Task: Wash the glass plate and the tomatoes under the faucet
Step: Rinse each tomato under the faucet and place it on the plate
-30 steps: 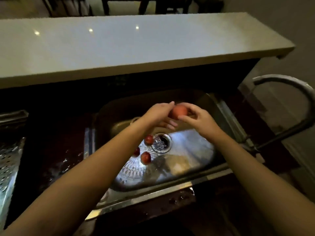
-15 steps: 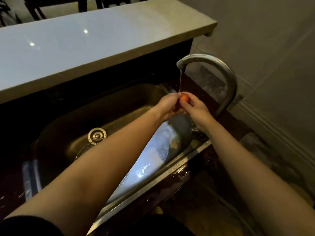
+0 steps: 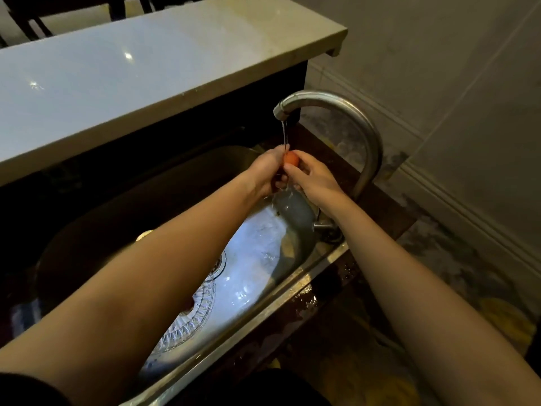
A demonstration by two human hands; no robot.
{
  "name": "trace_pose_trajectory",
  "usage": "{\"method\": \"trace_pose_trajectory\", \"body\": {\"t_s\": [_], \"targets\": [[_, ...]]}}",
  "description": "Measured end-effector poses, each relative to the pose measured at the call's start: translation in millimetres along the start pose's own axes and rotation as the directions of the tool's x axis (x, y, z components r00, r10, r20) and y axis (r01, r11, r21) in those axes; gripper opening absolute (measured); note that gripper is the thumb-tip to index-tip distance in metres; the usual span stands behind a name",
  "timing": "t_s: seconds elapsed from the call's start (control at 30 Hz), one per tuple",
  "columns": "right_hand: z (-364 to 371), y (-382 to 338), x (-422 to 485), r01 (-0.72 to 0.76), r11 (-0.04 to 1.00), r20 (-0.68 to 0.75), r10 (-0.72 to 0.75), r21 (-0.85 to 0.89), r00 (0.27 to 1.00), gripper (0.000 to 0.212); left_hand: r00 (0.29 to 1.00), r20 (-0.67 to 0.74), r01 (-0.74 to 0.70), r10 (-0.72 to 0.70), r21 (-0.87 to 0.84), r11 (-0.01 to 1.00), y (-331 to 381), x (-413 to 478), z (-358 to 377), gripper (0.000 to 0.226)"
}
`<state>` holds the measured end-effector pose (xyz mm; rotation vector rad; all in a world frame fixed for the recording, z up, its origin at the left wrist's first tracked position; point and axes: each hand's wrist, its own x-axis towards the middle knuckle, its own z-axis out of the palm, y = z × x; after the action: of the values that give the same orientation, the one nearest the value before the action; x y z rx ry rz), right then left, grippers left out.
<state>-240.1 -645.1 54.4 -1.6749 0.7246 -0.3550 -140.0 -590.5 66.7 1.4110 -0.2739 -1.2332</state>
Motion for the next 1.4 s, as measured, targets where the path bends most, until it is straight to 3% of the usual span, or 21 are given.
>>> {"method": "trace_pose_trajectory", "body": {"t_s": [0.13, 0.3, 0.4, 0.5, 0.63, 0.8, 0.9, 0.97, 1.03, 1.13, 1.17, 1.27, 1.3, 1.4], "targets": [[4, -1, 8, 0.016, 1.0, -0.015, -0.016, -0.009, 1.0, 0.042, 0.997, -0.054, -0.057, 0.055, -0.032, 0.998, 5, 2, 0, 0.035], [5, -2, 12, -0.034, 0.999, -0.024, 0.035, 0.042, 0.999, 0.036, 0.995, 0.057, -0.073, 0.078, -0.08, 0.994, 7, 0, 1, 0.027], [16, -4, 21, -0.075, 0.997, -0.146, 0.076, 0.009, 0.986, 0.04, 0.998, -0.058, -0.013, 0.008, -0.076, 0.997, 4, 2, 2, 0.033], [22, -7, 25, -0.072, 0.997, -0.243, 0.07, -0.002, 0.968, 0.038, 0.99, -0.107, -0.086, 0.093, 0.072, 0.994, 3, 6, 3, 0.036], [23, -10, 27, -0.073, 0.997, -0.21, 0.076, 0.021, 0.975, 0.039, 0.988, 0.042, -0.148, 0.148, -0.018, 0.989, 7, 1, 1, 0.03], [29, -10, 19, -0.013, 1.0, -0.133, 0.014, 0.008, 0.991, 0.028, 0.99, 0.003, -0.138, 0.138, 0.09, 0.986, 7, -3, -9, 0.048], [30, -18, 25, -0.089, 0.981, -0.262, 0.132, 0.17, 0.956, 0.025, 0.984, 0.041, -0.177, 0.174, 0.089, 0.98, 3, -10, -2, 0.039], [30, -20, 29, -0.092, 0.964, -0.319, 0.172, 0.25, 0.932, 0.027, 0.983, 0.046, -0.176, 0.176, -0.009, 0.984, -2, -13, 3, 0.034], [31, -17, 24, -0.055, 0.979, -0.276, 0.109, 0.197, 0.955, 0.025, 0.984, 0.038, -0.171, 0.176, -0.1, 0.98, -5, -16, 2, 0.032], [36, -11, 11, 0.043, 0.985, -0.153, -0.017, 0.168, 0.988, 0.022, 0.983, -0.011, -0.182, 0.182, 0.007, 0.983, -3, -15, -4, 0.042], [36, -11, 13, 0.037, 0.985, -0.178, -0.007, 0.166, 0.984, 0.023, 0.981, -0.002, -0.191, 0.192, 0.033, 0.981, -2, -16, -3, 0.041], [33, -21, 24, -0.192, 0.927, -0.314, 0.296, 0.321, 0.902, 0.029, 0.98, 0.044, -0.195, 0.195, 0.001, 0.981, -4, -18, 8, 0.026], [34, -22, 25, -0.212, 0.917, -0.304, 0.32, 0.338, 0.897, 0.032, 0.98, 0.026, -0.196, 0.196, -0.013, 0.98, -5, -19, 9, 0.025], [40, -18, 20, -0.053, 0.978, -0.188, 0.091, 0.201, 0.978, 0.023, 0.973, -0.112, -0.201, 0.2, 0.007, 0.98, -1, -18, -2, 0.034]]}}
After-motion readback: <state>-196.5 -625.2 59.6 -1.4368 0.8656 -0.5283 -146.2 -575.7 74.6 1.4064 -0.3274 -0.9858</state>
